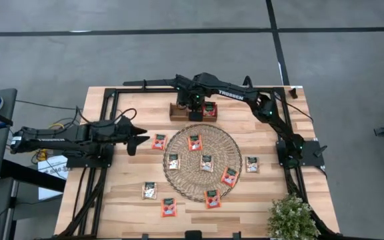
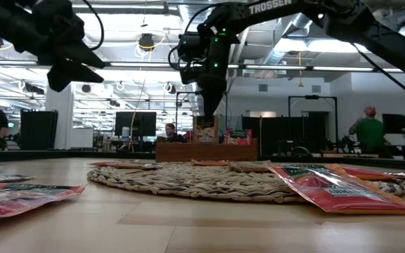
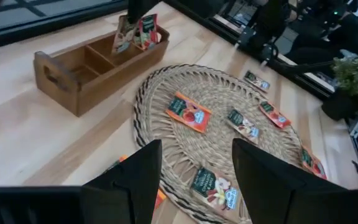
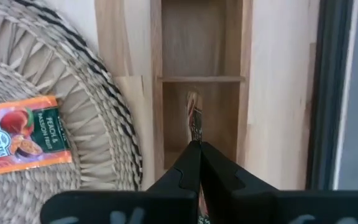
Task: Pick & Place Tea
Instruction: Put the brown tea bag into the middle section of the brown wooden organizer
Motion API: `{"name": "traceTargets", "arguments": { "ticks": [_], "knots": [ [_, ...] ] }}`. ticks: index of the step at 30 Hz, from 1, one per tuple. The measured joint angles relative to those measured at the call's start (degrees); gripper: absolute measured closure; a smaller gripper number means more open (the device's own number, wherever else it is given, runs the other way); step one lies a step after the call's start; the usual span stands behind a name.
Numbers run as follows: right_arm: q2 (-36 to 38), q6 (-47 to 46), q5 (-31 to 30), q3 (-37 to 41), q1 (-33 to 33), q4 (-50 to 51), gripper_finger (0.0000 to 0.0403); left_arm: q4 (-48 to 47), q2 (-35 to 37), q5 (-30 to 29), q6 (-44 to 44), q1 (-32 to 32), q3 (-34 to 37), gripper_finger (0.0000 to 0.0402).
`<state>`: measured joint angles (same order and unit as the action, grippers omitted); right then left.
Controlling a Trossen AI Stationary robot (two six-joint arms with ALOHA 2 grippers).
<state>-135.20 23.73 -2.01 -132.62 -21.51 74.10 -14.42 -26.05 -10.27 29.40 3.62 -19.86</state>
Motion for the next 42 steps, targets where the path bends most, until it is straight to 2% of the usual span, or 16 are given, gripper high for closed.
{"name": "traceTargets", "arguments": {
  "ticks": [20, 38, 42],
  "knots": [
    [-0.1, -1.2, 0.6, 0.0, -3.7, -1.8, 0.0403, 0.0, -1.0, 2.3, -0.2, 0.0, 0.0, 0.0214],
    [-0.1, -0.8, 2.1, 0.1, -3.7, -2.2, 0.0403, 0.0, -1.0, 2.2, -0.4, 0.0, 0.0, 0.0214],
    [-0.1, -1.2, 2.2, 2.8, -3.7, -3.2, 0.0403, 0.0, -1.0, 2.6, -0.4, 0.0, 0.0, 0.0214]
  ]
}}
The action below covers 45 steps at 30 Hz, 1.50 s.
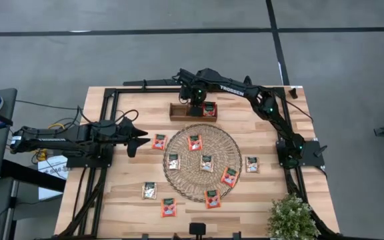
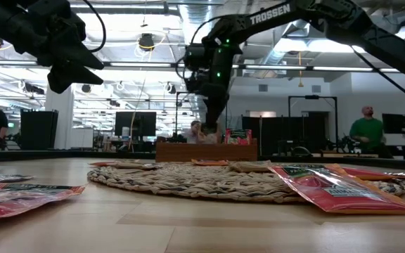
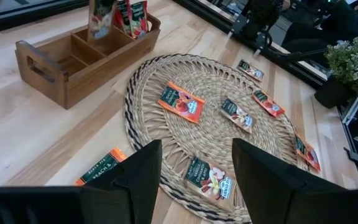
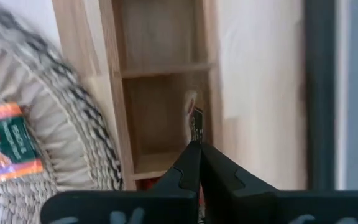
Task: Pick & Place Tea
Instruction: Put the brown tea bag into the middle section of the brown wooden organizer
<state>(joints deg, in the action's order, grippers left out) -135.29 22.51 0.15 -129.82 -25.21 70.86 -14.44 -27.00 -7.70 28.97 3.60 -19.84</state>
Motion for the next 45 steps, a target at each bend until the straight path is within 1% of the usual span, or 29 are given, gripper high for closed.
{"name": "traceTargets", "arguments": {
  "ticks": [5, 22, 37, 39, 41, 45],
  "knots": [
    [-0.1, -0.3, 0.0, 1.7, 0.1, -0.9, 0.0403, 0.0, 0.0, 0.5, 0.0, 0.0, 0.0, 0.0214],
    [-1.7, 1.8, -0.6, 1.7, 0.7, -1.7, 0.0403, 0.0, 0.0, 0.7, -0.2, 0.0, 0.0, 0.0214],
    [-1.7, 3.3, -0.5, 1.7, 0.5, -2.4, 0.0402, 0.0, 0.0, 1.9, -0.2, 0.0, 0.0, 0.0214],
    [-1.7, 3.4, -0.5, 1.7, 0.5, -2.6, 0.0397, 0.0, 0.0, 1.9, -0.2, 0.0, 0.0, 0.0214],
    [-1.7, 3.4, -0.5, 1.7, 0.5, -2.5, 0.0383, 0.0, 0.0, 1.9, -0.2, 0.0, 0.0, 0.0214],
    [-1.7, 3.4, -0.5, 1.7, 0.4, -2.5, 0.0339, 0.0, 0.0, 1.9, -0.1, 0.0, 0.0, 0.0214]
  ]
}}
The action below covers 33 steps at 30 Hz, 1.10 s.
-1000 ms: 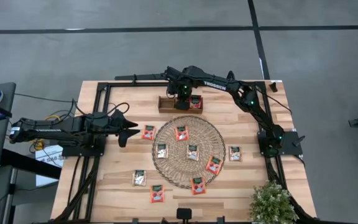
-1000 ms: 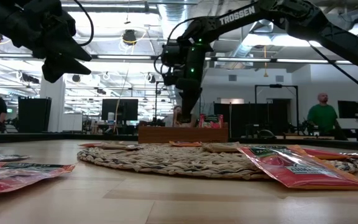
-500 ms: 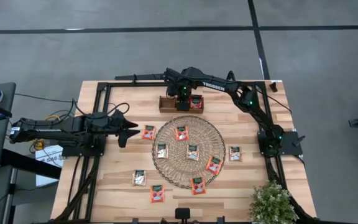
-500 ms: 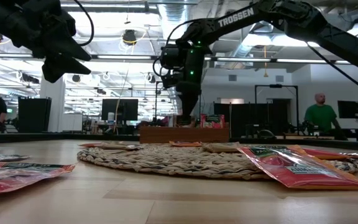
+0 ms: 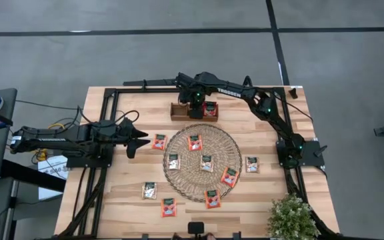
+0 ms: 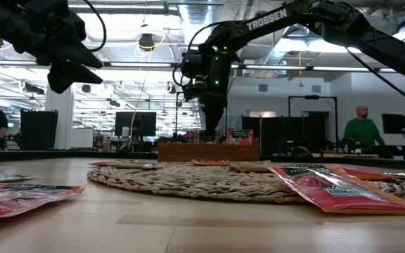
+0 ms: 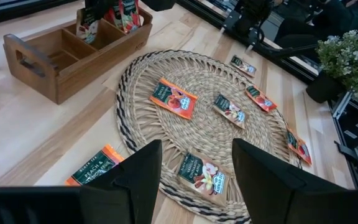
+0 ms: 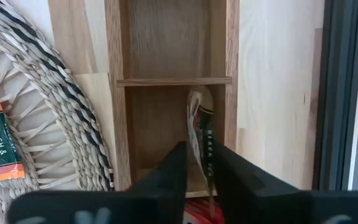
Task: Pick & Place Tea
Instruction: Put the brown tea bag into the middle section of the brown wooden organizer
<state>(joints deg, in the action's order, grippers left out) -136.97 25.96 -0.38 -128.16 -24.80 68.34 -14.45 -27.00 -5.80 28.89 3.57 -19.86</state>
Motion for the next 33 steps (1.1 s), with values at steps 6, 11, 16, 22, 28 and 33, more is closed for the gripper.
{"name": "traceTargets", "arguments": {
  "ticks": [6, 11, 16, 22, 28, 33],
  "knots": [
    [0.0, 0.0, -5.9, -0.9, 0.0, 0.6, 0.0281, 0.0, 0.0, 0.0, 0.1, 0.0, 0.0, 0.0214],
    [0.0, -0.3, -7.8, -5.8, -0.1, 0.8, 0.0256, 0.0, 0.0, 0.0, 0.3, 0.0, 0.0, 0.0214],
    [3.1, -0.9, -12.0, -6.3, 0.0, 1.8, 0.025, 0.1, 0.0, 1.1, 0.4, 0.0, 0.0, 0.0214],
    [9.5, -9.1, -8.6, -6.3, 1.2, 16.3, 0.0262, 0.2, 0.0, 2.1, 0.5, 0.0, 0.0, 0.0214],
    [19.0, -11.5, 9.4, -2.6, 4.6, 21.9, 0.0276, 0.4, 0.0, 2.2, 0.6, -0.1, 0.0, 0.0214],
    [28.5, -12.2, 10.9, 4.6, 9.4, 21.7, 0.028, 0.4, 0.0, 3.8, 1.8, -0.2, 0.0, 0.0214]
  ]
}}
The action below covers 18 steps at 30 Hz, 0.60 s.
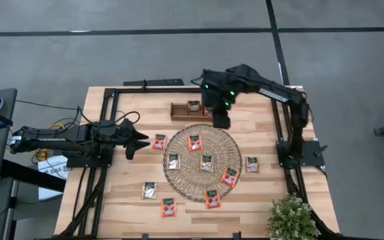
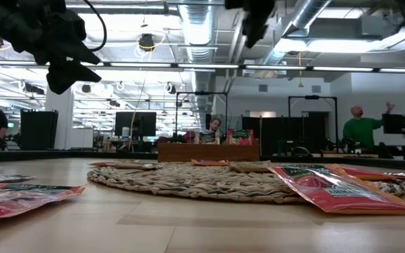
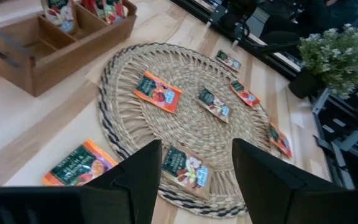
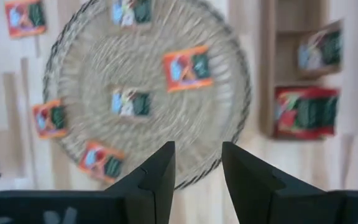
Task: Pick & Place Tea
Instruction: Put the brown tea bag into the middle section of the brown wooden organizer
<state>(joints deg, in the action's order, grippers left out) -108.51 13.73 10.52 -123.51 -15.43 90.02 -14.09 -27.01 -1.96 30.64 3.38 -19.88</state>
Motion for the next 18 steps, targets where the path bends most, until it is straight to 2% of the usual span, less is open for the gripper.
{"name": "traceTargets", "arguments": {
  "ticks": [5, 12, 18],
  "knots": [
    [9.4, -7.6, -0.3, 11.9, 4.4, 0.0, 0.028, -0.3, 0.0, 0.2, 0.1, 0.0, 0.0, 0.0214],
    [21.8, -18.2, -0.3, 35.8, 10.0, -0.6, 0.028, -0.3, 0.0, 0.2, 0.3, 0.0, 0.0, 0.0214],
    [29.5, -22.3, 0.1, 53.2, 12.3, -11.0, 0.028, -0.3, 0.0, 0.2, 1.2, 0.0, 0.0, 0.0214]
  ]
}}
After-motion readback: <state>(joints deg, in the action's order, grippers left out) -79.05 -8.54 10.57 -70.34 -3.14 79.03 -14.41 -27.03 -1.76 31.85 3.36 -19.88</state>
